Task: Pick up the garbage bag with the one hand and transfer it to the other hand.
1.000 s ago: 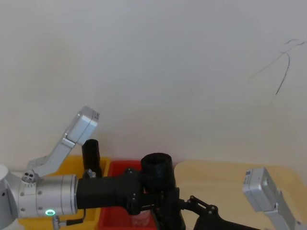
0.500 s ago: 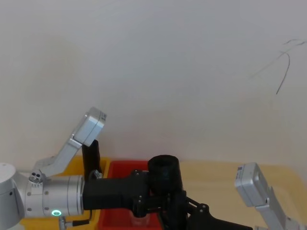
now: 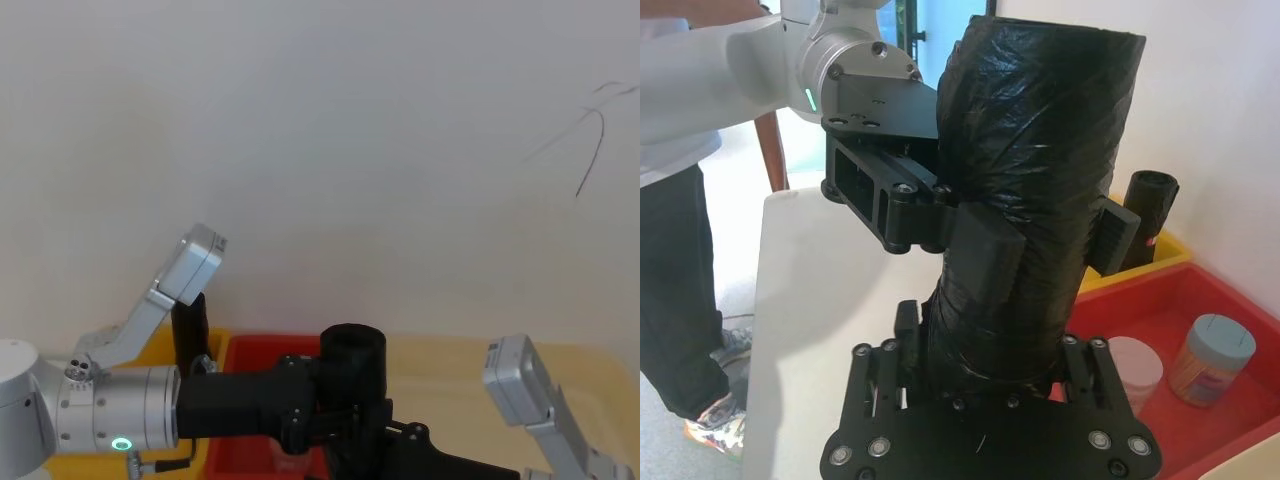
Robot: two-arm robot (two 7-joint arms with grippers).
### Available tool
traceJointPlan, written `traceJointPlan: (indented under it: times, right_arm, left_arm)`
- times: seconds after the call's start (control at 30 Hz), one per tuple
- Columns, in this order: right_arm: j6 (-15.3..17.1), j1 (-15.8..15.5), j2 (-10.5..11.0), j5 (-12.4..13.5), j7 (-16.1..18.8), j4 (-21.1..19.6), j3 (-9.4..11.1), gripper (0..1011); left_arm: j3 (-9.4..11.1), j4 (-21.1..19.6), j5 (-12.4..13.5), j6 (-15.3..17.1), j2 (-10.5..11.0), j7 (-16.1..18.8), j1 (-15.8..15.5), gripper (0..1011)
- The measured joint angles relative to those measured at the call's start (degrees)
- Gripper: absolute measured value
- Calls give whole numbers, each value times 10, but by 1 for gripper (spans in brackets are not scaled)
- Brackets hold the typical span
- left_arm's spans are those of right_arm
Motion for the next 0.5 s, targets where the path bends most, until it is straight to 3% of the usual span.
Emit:
traceJointPlan:
  times: [0.23,0.5]
  right_arm:
    - [0,1,-1,1,0,1,-1,536]
    - [-1,0,-1,4,-3,1,-1,536]
  left_arm:
    - [1,0,-1,0,0,-1,-1,465]
    - [2,1,-1,0,-1,-1,-1,507]
